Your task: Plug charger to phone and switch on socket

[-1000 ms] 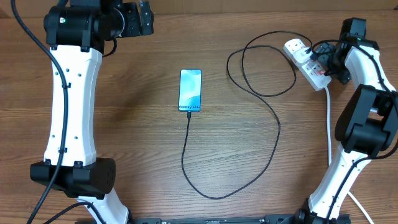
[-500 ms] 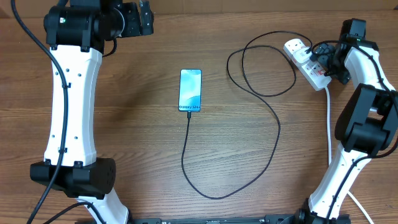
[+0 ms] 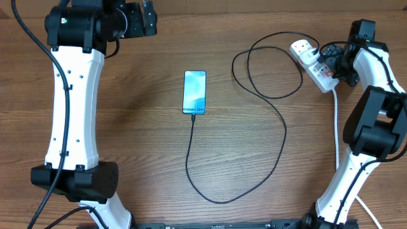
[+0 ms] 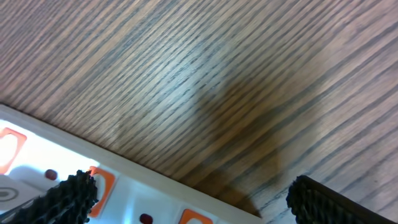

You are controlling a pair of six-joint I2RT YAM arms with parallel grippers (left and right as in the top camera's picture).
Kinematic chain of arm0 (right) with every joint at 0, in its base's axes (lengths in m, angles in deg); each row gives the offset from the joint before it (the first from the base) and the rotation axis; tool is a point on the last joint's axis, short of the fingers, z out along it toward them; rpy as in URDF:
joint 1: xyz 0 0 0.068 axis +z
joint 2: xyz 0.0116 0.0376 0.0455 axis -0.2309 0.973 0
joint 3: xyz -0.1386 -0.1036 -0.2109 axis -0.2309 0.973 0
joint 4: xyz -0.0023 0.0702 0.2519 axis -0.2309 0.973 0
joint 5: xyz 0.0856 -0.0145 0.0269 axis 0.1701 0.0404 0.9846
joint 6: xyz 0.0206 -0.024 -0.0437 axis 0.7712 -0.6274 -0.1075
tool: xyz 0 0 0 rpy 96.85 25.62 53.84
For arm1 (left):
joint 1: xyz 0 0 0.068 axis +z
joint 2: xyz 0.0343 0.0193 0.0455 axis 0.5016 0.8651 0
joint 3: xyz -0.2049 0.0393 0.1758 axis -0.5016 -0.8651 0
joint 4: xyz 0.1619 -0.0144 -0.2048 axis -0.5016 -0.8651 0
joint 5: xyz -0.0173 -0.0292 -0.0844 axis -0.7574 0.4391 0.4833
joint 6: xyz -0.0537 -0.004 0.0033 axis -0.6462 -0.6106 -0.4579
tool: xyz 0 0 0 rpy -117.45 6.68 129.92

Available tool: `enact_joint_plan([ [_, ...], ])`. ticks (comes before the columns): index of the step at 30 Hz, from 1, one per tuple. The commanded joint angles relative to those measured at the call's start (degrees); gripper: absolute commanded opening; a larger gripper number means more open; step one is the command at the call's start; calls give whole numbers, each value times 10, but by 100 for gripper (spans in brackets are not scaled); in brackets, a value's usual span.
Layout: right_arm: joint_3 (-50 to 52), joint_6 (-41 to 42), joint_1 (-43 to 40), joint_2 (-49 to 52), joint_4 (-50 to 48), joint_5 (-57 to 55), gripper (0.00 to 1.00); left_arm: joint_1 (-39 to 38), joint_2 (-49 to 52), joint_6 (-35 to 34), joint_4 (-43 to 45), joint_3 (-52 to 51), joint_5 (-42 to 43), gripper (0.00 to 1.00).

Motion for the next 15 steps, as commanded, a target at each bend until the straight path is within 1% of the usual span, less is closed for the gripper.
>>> enact_joint_plan([
  [1, -2, -12, 4, 10, 11, 36, 100, -1, -1, -8, 1, -4, -7, 100],
  [15, -2, -12, 7, 10, 25, 35, 100, -1, -1, -8, 1, -4, -7, 100],
])
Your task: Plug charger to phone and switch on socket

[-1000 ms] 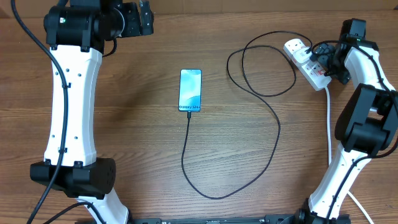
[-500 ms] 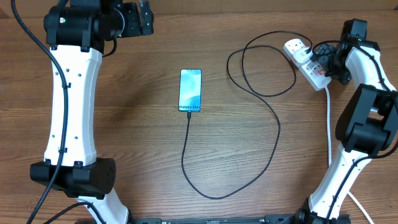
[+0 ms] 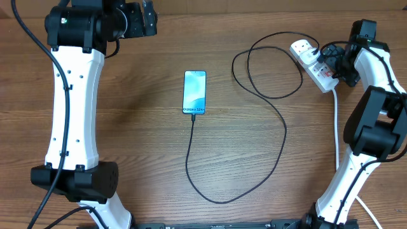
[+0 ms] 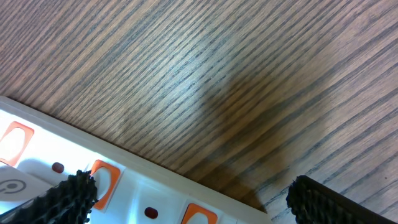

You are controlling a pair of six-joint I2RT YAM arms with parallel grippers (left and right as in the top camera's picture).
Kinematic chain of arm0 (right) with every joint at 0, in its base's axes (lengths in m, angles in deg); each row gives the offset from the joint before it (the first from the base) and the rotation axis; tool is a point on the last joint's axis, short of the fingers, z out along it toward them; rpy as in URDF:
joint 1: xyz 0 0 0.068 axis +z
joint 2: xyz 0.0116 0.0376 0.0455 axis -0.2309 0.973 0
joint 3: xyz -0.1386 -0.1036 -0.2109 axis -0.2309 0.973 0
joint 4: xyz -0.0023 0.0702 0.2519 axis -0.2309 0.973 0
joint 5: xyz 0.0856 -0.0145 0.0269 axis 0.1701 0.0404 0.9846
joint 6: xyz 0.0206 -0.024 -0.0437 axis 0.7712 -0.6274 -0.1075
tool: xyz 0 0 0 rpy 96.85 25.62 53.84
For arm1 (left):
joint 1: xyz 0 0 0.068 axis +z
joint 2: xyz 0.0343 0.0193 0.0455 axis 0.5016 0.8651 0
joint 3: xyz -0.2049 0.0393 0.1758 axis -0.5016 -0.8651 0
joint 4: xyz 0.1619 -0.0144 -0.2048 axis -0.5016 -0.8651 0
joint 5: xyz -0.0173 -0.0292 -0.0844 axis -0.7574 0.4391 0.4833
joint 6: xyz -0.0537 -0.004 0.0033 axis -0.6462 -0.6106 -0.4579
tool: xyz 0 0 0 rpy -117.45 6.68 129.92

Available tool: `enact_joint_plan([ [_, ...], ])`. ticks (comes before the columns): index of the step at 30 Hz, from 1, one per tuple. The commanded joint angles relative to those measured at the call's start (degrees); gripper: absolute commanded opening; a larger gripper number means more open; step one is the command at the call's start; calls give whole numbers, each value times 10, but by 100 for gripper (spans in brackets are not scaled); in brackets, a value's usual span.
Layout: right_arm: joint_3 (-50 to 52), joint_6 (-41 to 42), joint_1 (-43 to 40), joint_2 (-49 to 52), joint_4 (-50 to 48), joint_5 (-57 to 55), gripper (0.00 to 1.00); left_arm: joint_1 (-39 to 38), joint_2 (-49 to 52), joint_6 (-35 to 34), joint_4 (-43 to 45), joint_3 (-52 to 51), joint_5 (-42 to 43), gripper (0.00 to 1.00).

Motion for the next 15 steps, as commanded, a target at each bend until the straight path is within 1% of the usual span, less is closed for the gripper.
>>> enact_joint_plan([
  [1, 0, -13, 9, 10, 15, 20, 100, -1, -1, -8, 1, -3, -7, 100],
  [15, 0, -13, 10, 36, 20, 22, 100, -1, -1, -8, 1, -3, -7, 100],
])
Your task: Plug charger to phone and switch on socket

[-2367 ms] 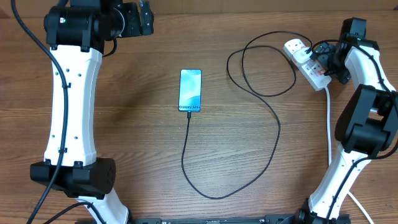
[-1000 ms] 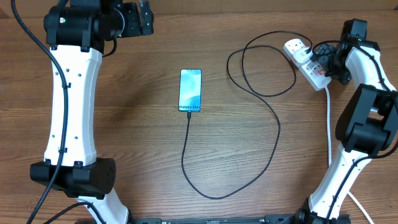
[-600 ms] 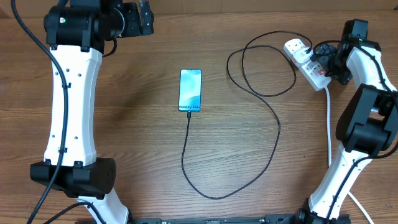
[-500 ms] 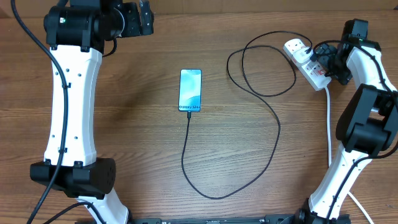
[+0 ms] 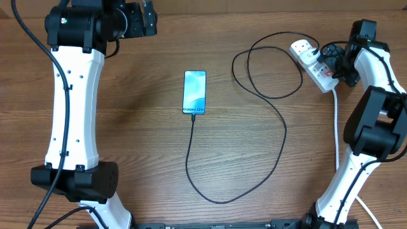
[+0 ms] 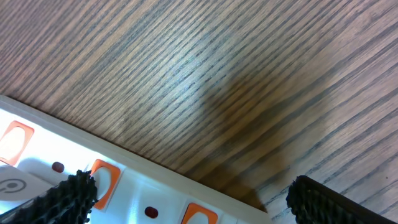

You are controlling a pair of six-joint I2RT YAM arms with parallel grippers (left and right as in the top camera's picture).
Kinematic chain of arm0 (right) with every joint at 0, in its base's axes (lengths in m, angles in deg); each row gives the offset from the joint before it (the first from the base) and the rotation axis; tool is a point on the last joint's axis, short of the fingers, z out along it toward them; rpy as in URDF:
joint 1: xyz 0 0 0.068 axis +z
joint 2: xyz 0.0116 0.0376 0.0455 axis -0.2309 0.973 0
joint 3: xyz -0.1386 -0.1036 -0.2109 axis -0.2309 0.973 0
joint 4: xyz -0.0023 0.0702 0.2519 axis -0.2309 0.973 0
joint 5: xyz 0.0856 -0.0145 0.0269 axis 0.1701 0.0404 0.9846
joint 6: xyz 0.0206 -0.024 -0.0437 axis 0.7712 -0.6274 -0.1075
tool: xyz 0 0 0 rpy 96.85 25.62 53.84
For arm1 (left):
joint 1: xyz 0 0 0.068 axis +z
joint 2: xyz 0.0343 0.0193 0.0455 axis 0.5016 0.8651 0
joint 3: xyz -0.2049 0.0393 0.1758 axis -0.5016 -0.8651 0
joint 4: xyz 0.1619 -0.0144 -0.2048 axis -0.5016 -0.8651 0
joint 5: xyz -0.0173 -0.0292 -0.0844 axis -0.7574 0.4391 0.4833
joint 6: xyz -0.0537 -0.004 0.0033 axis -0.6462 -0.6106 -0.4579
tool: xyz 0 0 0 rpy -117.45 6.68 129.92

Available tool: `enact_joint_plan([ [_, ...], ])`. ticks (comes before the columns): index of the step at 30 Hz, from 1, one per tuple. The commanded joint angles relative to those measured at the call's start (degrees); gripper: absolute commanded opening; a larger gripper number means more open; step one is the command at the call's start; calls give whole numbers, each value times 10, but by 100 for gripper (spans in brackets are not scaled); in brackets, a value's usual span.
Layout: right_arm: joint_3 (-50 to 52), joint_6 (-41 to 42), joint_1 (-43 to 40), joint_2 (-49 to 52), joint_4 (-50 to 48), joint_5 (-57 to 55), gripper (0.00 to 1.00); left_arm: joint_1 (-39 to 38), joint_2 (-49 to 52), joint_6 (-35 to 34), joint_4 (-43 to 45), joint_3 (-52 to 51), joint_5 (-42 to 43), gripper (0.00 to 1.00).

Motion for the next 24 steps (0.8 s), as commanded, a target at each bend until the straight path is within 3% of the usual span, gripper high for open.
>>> enact_joint_plan([
  [1, 2, -14, 10, 35, 18, 20, 100, -1, -1, -8, 1, -4, -7, 100],
  [14, -28, -29, 7, 19, 67, 32, 100, -1, -1, -8, 1, -4, -7, 100],
  [24, -103, -22, -8, -137, 202, 33, 100, -1, -1, -8, 1, -4, -7, 100],
])
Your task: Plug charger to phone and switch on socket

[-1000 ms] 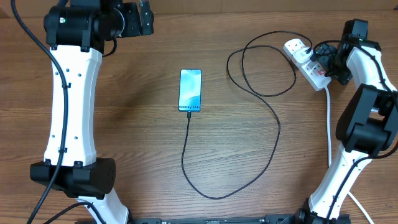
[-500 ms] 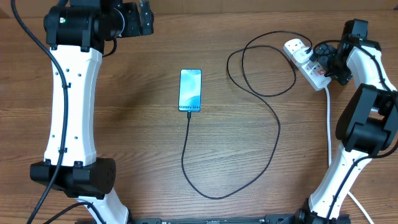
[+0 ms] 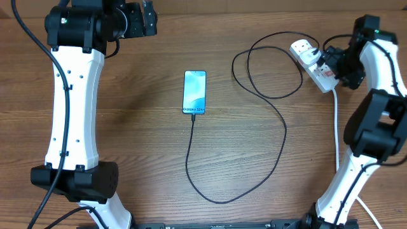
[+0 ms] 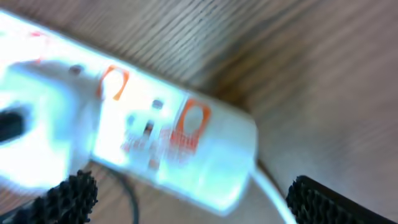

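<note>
The phone (image 3: 195,92) lies face up mid-table with its screen lit. A black cable (image 3: 280,127) runs from its lower end in a wide loop to the white charger plug (image 3: 304,49) seated in the white power strip (image 3: 321,76) at the far right. My right gripper (image 3: 337,65) hovers at the strip. In the right wrist view, blurred by motion, the strip (image 4: 161,137) with its orange switches (image 4: 191,118) lies ahead of the open right gripper (image 4: 193,202), whose fingers (image 4: 71,194) hold nothing. My left gripper (image 3: 145,19) is raised at the far left, well away from everything.
The strip's white mains lead (image 3: 336,130) runs down the right side beside the right arm's base. The left arm (image 3: 73,95) stands along the left of the wooden table (image 3: 140,146).
My right gripper has moved: the strip filled only the wrist view's lower left corner, and now it lies across the middle. In the overhead view the wrist sits slightly further right. Phone and cable are unmoved.
At all three earlier moments my open right gripper stayed low at the strip's end, one finger by an orange switch, barely shifting. The phone stayed lit with the cable in it. Now the gripper has shifted and sees the whole strip end.
</note>
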You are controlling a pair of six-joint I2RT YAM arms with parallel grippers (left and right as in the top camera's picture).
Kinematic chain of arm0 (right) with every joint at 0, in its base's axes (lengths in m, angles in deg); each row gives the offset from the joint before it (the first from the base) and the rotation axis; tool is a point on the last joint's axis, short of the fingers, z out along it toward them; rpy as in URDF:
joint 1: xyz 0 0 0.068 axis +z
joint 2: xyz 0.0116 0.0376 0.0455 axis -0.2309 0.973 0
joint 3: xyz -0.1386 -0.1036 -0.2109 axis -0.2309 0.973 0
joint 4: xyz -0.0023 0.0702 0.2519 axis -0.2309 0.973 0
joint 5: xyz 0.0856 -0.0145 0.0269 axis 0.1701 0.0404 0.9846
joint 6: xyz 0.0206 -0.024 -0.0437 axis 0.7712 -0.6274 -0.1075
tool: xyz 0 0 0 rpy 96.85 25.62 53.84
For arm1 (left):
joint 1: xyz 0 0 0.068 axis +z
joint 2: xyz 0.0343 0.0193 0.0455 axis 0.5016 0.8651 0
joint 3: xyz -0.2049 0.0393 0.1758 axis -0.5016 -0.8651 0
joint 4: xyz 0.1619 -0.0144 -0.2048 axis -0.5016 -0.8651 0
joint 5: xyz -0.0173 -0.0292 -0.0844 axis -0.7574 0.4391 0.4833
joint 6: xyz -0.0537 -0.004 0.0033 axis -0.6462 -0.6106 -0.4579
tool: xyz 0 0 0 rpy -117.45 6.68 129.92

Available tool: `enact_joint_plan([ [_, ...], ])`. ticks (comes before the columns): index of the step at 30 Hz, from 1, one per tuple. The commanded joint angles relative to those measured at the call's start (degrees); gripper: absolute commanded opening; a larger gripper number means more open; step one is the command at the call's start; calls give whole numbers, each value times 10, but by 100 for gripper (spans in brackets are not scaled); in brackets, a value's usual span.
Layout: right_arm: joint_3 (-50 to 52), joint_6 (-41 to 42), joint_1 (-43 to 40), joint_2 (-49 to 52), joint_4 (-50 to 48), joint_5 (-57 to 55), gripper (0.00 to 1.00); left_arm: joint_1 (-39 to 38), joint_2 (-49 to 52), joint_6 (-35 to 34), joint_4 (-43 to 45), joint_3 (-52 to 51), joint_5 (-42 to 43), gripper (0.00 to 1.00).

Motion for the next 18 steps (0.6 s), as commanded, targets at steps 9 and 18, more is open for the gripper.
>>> enact_joint_plan([
  [9, -29, 13, 4, -294, 138, 8, 100, -1, -1, -8, 1, -4, -7, 100],
  [18, 78, 11, 83, -459, 158, 7, 100, -1, -1, -8, 1, -4, -7, 100],
])
